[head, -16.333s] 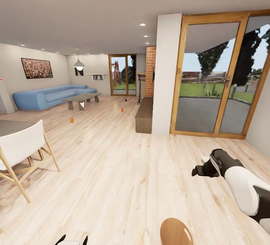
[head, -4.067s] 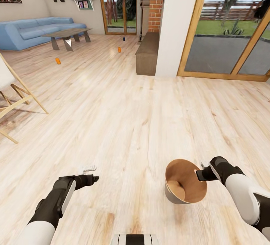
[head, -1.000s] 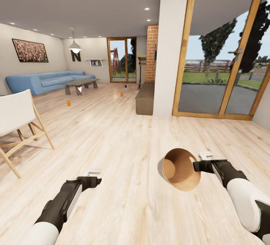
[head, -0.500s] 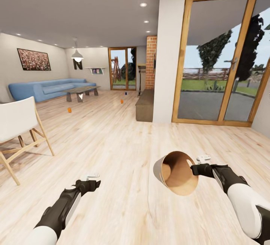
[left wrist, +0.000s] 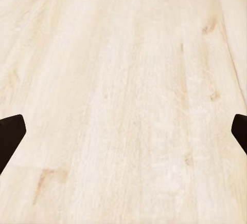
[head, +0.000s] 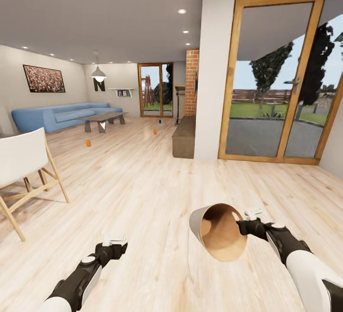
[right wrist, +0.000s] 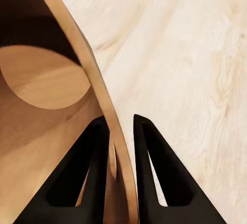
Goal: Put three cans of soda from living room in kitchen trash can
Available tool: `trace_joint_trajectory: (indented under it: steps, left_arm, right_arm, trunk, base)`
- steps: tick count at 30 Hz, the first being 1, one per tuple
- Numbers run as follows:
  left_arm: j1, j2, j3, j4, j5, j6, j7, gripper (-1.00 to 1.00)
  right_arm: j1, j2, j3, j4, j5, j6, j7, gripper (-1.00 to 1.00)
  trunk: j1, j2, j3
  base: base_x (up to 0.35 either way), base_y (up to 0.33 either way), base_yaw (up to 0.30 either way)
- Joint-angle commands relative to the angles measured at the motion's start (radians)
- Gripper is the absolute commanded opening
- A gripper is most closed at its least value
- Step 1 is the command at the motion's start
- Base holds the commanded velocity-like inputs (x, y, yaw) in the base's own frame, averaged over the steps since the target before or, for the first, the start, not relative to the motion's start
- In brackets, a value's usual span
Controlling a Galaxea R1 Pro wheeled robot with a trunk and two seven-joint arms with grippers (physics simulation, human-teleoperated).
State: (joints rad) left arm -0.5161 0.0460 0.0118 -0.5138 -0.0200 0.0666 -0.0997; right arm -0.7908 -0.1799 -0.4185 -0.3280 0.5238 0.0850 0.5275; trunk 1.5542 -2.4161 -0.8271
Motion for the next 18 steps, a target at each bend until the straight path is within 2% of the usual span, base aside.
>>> trace_joint_trajectory:
  steps: [1, 8, 9, 12, 13, 14, 15, 16, 18]
  left_arm:
    - [0.0, 0.0, 0.0, 0.006, 0.0, -0.005, 0.0, 1.0]
    - [0.001, 0.002, 0.0, 0.029, -0.002, -0.023, -0.001, 1.0]
    - [0.002, 0.002, 0.0, 0.07, -0.002, -0.052, -0.001, 1.0]
    - [0.002, 0.001, -0.001, 0.117, -0.002, -0.096, -0.001, 1.0]
    - [0.003, 0.001, -0.001, 0.144, -0.001, -0.121, -0.001, 1.0]
    - [0.002, 0.0, -0.001, 0.173, 0.0, -0.148, -0.001, 1.0]
    - [0.002, -0.001, -0.002, 0.178, 0.0, -0.151, -0.001, 1.0]
    - [0.002, -0.001, -0.001, 0.183, 0.0, -0.157, -0.001, 1.0]
    - [0.002, -0.001, -0.002, 0.187, 0.0, -0.16, 0.0, 1.0]
  right_arm:
    - [0.007, 0.004, -0.009, -0.004, -0.013, -0.002, 0.008, -1.0]
    - [0.064, 0.015, -0.011, -0.011, -0.013, -0.017, 0.004, -1.0]
    - [0.079, 0.014, -0.015, -0.013, -0.013, -0.019, 0.004, -1.0]
    - [0.085, 0.014, -0.037, -0.014, -0.014, -0.02, 0.003, -1.0]
    - [0.087, 0.013, -0.064, -0.014, -0.015, -0.02, 0.003, -1.0]
    - [0.09, 0.012, -0.152, -0.014, -0.017, -0.02, 0.003, -1.0]
    - [0.09, 0.011, -0.18, -0.014, -0.017, -0.02, 0.003, -1.0]
    - [0.09, 0.01, -0.233, -0.014, -0.017, -0.02, 0.003, -1.0]
    - [0.091, 0.009, -0.272, -0.014, -0.017, -0.021, 0.004, -1.0]
  trunk:
    - [-0.004, 0.007, 0.003]
    - [-0.031, 0.056, 0.025]
    - [-0.035, 0.063, 0.028]
    - [-0.046, 0.084, 0.038]
    - [-0.05, 0.091, 0.041]
    - [-0.054, 0.098, 0.044]
    - [-0.058, 0.105, 0.047]
    - [-0.062, 0.112, 0.05]
    - [-0.069, 0.126, 0.057]
  base:
    - [0.0, 0.0, 0.0]
    - [0.0, 0.0, 0.0]
    - [0.0, 0.0, 0.0]
    - [0.0, 0.0, 0.0]
    - [0.0, 0.0, 0.0]
    - [0.0, 0.0, 0.0]
    - [0.0, 0.0, 0.0]
    - [0.0, 0.0, 0.0]
    - [0.0, 0.0, 0.0]
